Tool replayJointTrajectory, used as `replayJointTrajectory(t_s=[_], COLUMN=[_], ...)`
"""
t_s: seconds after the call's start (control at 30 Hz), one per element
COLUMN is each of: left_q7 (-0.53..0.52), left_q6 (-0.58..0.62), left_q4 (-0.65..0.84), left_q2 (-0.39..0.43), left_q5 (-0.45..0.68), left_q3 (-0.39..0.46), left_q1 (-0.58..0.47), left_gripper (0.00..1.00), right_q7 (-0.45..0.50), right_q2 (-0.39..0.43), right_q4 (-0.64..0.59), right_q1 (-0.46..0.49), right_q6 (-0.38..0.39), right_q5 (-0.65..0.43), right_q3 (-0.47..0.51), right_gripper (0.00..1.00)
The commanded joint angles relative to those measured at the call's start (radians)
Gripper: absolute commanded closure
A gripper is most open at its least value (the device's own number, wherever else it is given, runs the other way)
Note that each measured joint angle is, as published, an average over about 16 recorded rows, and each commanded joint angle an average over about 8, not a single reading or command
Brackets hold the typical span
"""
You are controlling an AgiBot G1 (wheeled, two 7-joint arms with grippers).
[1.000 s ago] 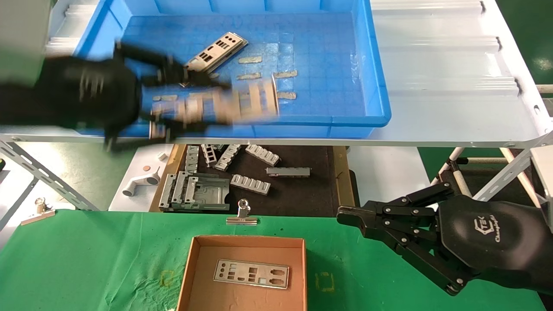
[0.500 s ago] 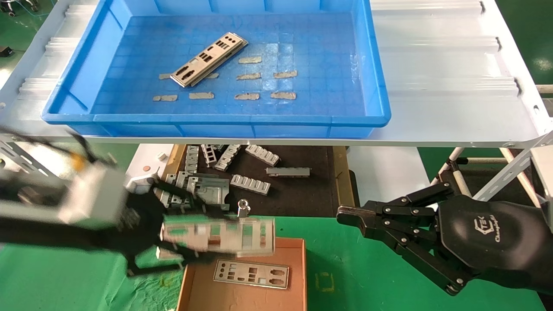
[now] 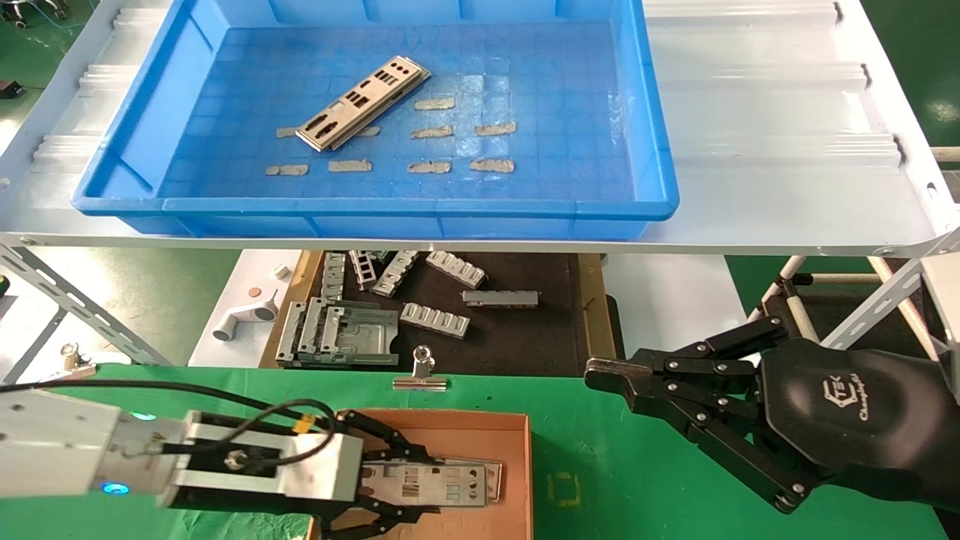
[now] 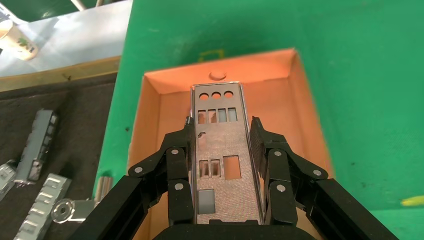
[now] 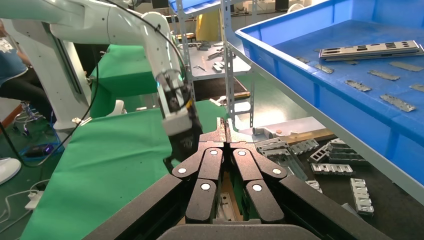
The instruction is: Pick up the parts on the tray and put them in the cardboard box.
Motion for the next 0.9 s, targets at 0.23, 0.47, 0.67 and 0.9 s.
replayJointTrajectory(t_s=[0.23,0.47,0.67,0.9], left_q7=[0.061,0.109,0.146,0.187], left_q6=[-0.063,-0.076,-0.079,-0.061], left_q4=[0.043,0.103,0.160,0.229], left_q2=[0.056,0.102,0.137,0.173], left_q5=[0.053,0.064,0.061,0.062], left_q3=[0.021,0.026,0.023,0.024], left_q1=[0.038,0.047,0.046,0.035], left_gripper=[1.00,1.00,1.00,1.00], right_q7=[0.000,0.000,0.000,0.000], right_q2=[0.000,0.000,0.000,0.000], right_q4=[0.000,0.000,0.000,0.000], right_q1=[0.000,0.000,0.000,0.000], right_q6=[0.000,0.000,0.000,0.000], right_q5=[0.000,0.000,0.000,0.000], right_q3=[0.000,0.000,0.000,0.000], right_gripper=[1.00,1.00,1.00,1.00])
